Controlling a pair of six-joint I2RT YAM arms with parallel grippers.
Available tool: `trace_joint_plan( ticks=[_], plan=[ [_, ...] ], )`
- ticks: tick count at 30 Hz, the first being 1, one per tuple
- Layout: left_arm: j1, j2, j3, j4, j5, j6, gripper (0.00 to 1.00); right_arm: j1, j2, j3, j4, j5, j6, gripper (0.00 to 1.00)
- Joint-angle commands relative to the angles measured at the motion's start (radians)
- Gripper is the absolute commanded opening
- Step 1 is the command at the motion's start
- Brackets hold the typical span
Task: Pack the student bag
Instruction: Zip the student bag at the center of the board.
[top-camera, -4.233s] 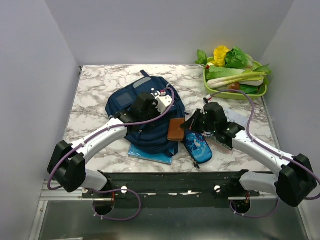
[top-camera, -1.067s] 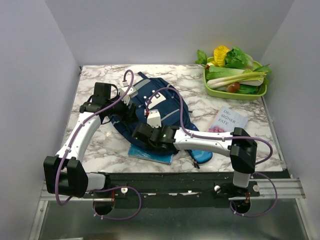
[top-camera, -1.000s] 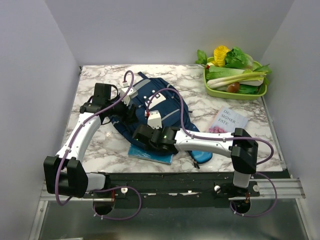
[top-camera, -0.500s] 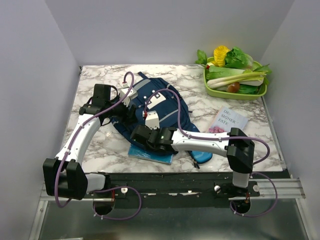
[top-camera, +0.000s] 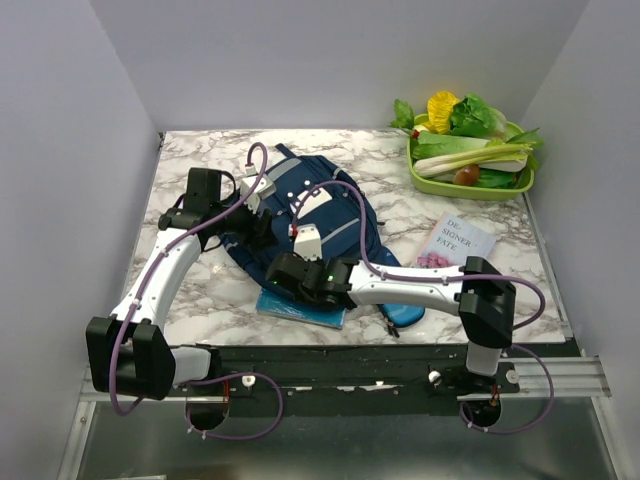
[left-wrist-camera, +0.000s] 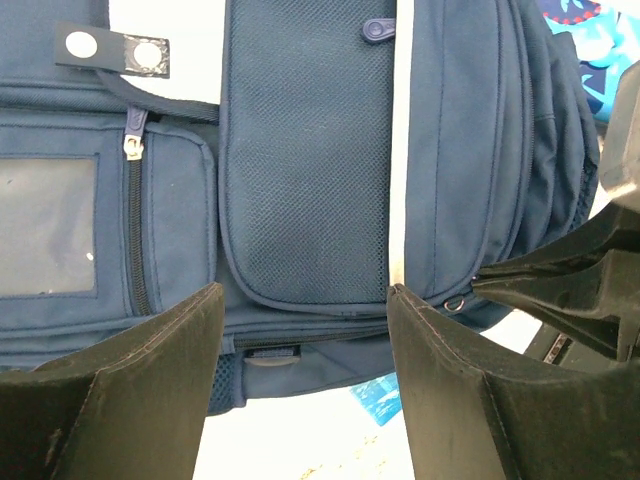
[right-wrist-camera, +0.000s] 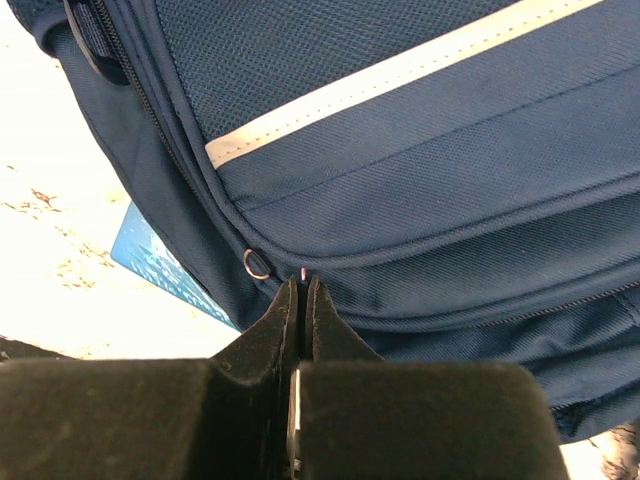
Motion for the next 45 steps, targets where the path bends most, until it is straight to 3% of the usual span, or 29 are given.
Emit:
trace_joint_plan(
  ticks=[1, 5, 11, 18, 23, 37, 40, 45],
  plan=[
    [0.006, -0.034, -0.028, -0.007, 0.091, 0.023, 0.73, 0.008, -0.082, -0.08, 0.053, 0.023, -0.005, 0.01],
    [0.003, -0.053, -0.065, 0.004, 0.122, 0.051, 0.73, 0.008, -0.082, -0.093, 0.05, 0.03, 0.002, 0.01],
    [-0.049, -0.102, -0.185, -0.007, 0.241, 0.291, 0.73, 0.006, -0.136, -0.151, 0.102, 0.059, 0.028, 0.01],
    [-0.146, -0.07, -0.234, 0.028, 0.153, 0.419, 0.72, -0.009, -0.194, -0.221, 0.139, 0.073, 0.068, 0.01],
    [-0.175, -0.036, -0.231, 0.112, 0.111, 0.396, 0.69, -0.023, -0.23, -0.274, 0.197, 0.047, 0.079, 0.01],
    [-0.281, 0.016, -0.197, 0.098, 0.028, 0.441, 0.66, -0.05, -0.279, -0.333, 0.291, 0.005, 0.078, 0.01],
    [-0.281, 0.029, -0.196, 0.129, 0.01, 0.431, 0.61, -0.055, -0.297, -0.349, 0.298, -0.004, 0.088, 0.01],
    [-0.284, 0.052, -0.203, 0.174, 0.028, 0.405, 0.34, -0.063, -0.328, -0.389, 0.341, -0.024, 0.097, 0.01]
  ],
)
